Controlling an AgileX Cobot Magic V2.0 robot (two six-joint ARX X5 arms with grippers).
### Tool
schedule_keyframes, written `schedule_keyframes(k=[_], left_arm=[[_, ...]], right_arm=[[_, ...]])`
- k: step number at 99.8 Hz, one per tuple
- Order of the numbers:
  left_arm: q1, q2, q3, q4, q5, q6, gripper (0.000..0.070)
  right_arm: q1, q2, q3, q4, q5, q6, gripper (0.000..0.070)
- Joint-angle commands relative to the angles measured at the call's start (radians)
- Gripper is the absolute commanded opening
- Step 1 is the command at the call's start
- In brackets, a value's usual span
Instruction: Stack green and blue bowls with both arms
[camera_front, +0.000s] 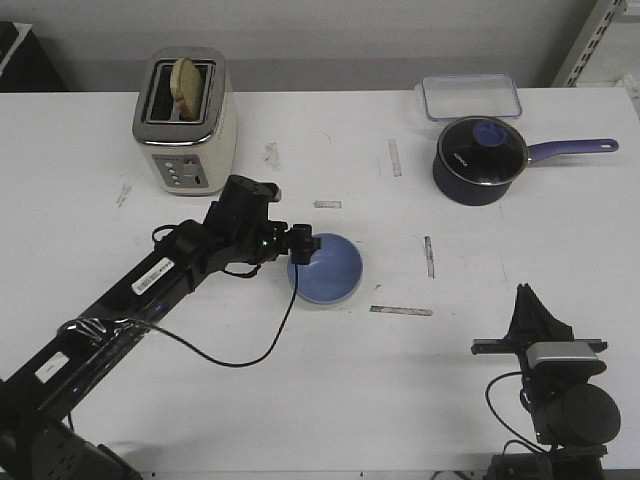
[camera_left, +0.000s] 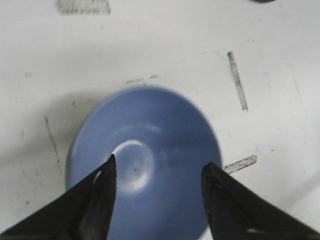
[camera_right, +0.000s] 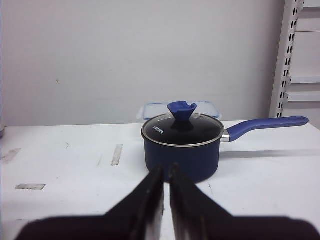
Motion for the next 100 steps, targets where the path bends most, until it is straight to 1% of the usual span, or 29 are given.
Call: schedule_keyframes(k=[1,15,23,29,36,40,50,57,63,73,84,94,100], left_arm=[[-0.005,-0.031,-0.039,0.056,-0.004,0.129,0.0328],[0.001,-0.146,-0.190,0.214,-0.004,0.291,0.0327],[0.010,-0.220,-0.287,0.311,-0.006,0.359,0.0325],[0.014,-0.277,-0.361,0.384,-0.029,0.397,0.0321],[0.021,-0.345,-0.444,0.455,-0.092,0.429,0.0314],[0.029,-0.384,-0.489,0.489,-0.139,0.437,0.0289],[0.056,-0.482,-0.590,0.560,-0.238,0.457,0.0125],[0.081,-0.548,-0.648,0.587,-0.263,0.460,0.0044],[0.107,-0.604,-0.692,0.598,-0.263,0.460,0.0000],[0.163,-0.696,-0.766,0.613,-0.265,0.459,0.0000],[0.241,-0.808,-0.855,0.613,-0.292,0.459,0.0000],[0.299,-0.905,-0.928,0.613,-0.295,0.459,0.0000],[0.325,-0.969,-0.974,0.613,-0.319,0.455,0.0001]], right_arm=[[0.001,-0.002,0.004,0.010,0.000,-0.002,0.0013],[0.001,-0.002,0.004,0.010,0.000,-0.002,0.0013],[0.001,-0.002,0.004,0.010,0.000,-0.002,0.0013],[0.001,-0.002,0.004,0.010,0.000,-0.002,0.0013],[0.001,-0.002,0.004,0.010,0.000,-0.002,0.0013],[0.001,-0.002,0.004,0.010,0.000,-0.002,0.0013],[0.001,-0.002,0.004,0.010,0.000,-0.002,0.0013],[0.001,-0.002,0.004,0.010,0.000,-0.002,0.0013],[0.001,-0.002,0.004,0.010,0.000,-0.002,0.0013],[0.001,-0.002,0.004,0.010,0.000,-0.002,0.0013],[0.001,-0.002,0.004,0.010,0.000,-0.002,0.0013],[0.001,-0.002,0.004,0.010,0.000,-0.002,0.0013],[0.001,-0.001,0.004,0.010,0.000,-0.002,0.0013]])
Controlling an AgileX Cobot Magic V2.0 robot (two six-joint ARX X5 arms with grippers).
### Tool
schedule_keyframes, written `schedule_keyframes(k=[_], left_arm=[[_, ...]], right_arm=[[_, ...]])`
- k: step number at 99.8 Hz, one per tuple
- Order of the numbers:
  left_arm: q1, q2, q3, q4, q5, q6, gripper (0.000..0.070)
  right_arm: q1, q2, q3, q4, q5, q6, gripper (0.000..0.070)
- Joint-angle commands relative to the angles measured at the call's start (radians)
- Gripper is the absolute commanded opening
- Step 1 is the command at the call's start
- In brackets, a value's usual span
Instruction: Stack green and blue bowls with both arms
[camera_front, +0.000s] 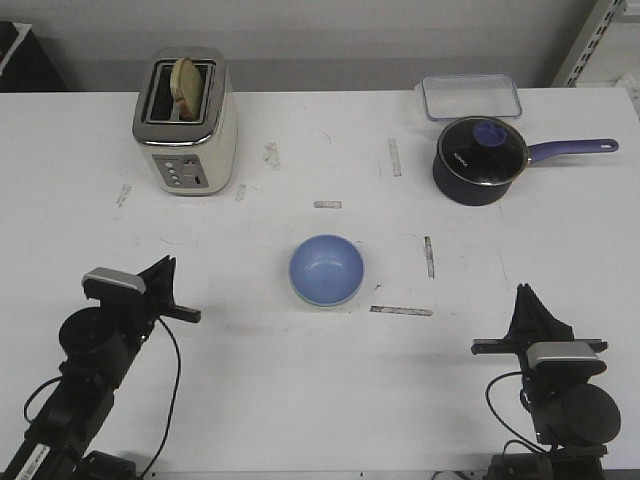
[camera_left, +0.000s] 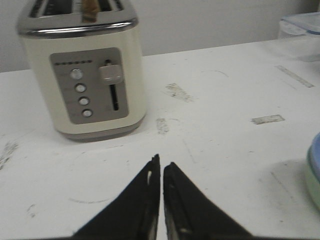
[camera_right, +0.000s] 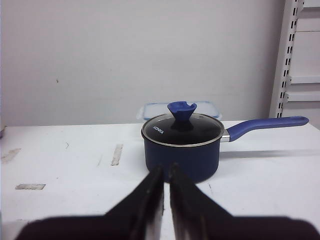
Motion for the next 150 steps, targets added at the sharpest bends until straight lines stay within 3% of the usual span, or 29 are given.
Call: schedule_keyframes(k=[1,14,43,93,120,150], left_arm=[[0.017,-0.060,-0.036,0.010,-0.021,0.006,0.0001],[0.045,-0.200,-0.124,0.008,-0.071,0.006,0.0001],[0.057,-0.438,-0.162,-0.076,-0.071,0.003,0.0001],[0.060,-0.562,-0.177,-0.068,-0.068,0.002,0.0001],[0.111,-0.602,-0.338,0.114,-0.050,0.002,0.0001],[0.227,-0.698,-0.471,0.115,0.024,0.003,0.0001]], right_arm=[[0.001,-0.002,0.004,0.010,0.000,-0.002,0.0013],[0.001,-0.002,0.004,0.010,0.000,-0.002,0.0013],[0.001,-0.002,0.004,0.010,0.000,-0.002,0.0013],[0.001,-0.002,0.004,0.010,0.000,-0.002,0.0013],[0.001,-0.002,0.004,0.010,0.000,-0.002,0.0013],[0.001,-0.002,0.004,0.010,0.000,-0.002,0.0013]])
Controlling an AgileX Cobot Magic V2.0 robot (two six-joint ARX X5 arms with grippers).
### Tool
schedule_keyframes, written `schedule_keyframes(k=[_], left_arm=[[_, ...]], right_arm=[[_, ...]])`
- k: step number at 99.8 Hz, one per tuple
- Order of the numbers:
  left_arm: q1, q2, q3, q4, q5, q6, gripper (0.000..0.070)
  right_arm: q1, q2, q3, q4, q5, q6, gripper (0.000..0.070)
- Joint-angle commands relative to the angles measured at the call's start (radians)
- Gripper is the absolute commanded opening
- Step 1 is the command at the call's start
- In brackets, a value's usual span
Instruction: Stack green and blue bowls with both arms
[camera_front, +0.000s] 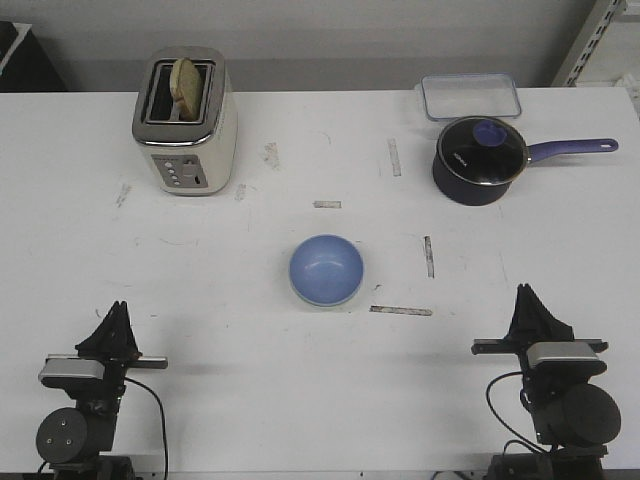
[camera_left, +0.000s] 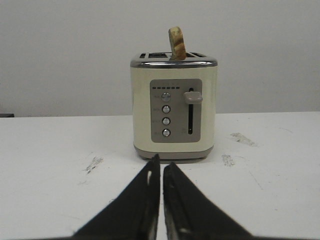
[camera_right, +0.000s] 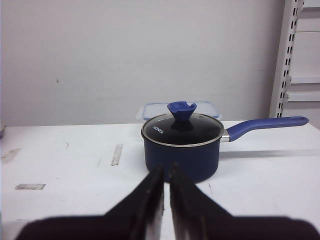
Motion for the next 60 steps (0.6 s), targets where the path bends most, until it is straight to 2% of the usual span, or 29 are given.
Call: schedule_keyframes(k=[1,60], left_arm=[[0.010,-0.013,-0.016,0.018,0.005,0.003,0.0001],[0.012,-0.013,-0.075,-0.059,-0.003,0.002,0.0001]], right_arm=[[0.001,-0.002,0.004,0.010,0.000,-0.002,0.0013],[0.001,-0.002,0.004,0.010,0.000,-0.002,0.0013]])
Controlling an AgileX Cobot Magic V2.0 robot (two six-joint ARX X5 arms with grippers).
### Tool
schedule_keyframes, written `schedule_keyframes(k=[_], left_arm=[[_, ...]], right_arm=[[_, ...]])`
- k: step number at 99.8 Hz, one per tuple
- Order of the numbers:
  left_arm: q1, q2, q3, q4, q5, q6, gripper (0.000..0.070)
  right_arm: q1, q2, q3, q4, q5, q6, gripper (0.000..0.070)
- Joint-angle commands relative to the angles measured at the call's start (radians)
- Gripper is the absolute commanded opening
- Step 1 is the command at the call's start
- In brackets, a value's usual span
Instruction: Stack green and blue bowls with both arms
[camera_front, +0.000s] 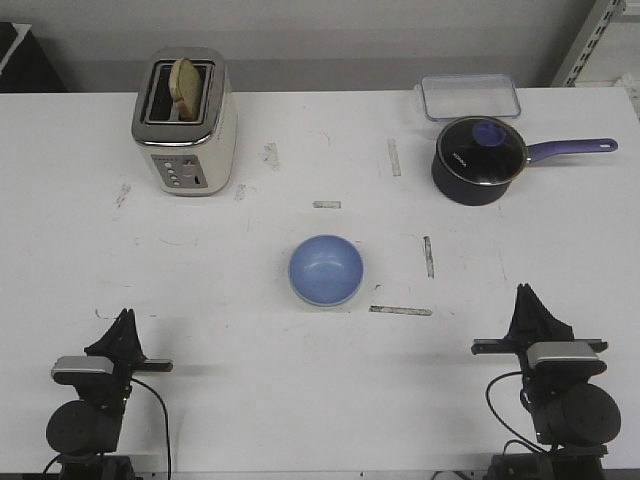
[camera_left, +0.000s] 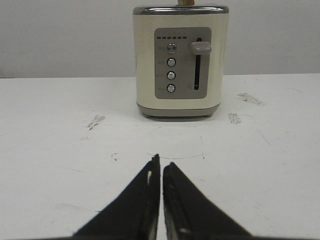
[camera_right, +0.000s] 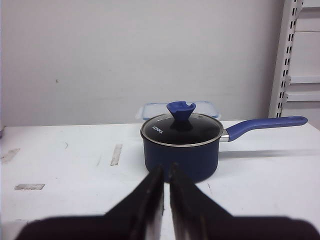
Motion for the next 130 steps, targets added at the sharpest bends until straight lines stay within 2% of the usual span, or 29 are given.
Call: schedule_keyframes(k=[1,91,130], left_arm=[[0.000,-0.002,-0.022,0.015,-0.003,0.002,0.0001],[0.000,-0.002,-0.022,0.014,-0.003,0.002,0.0001],[0.000,-0.002,-0.022,0.012,-0.003,0.002,0.0001]], right_arm=[[0.001,-0.001,0.004,0.010,0.000,-0.002,0.0013],[0.000,-0.029,-0.010,-0.002,0.000,-0.002,0.0013],[-0.026,-0.190,-0.298,0.138,-0.002,-0.003,0.0013]])
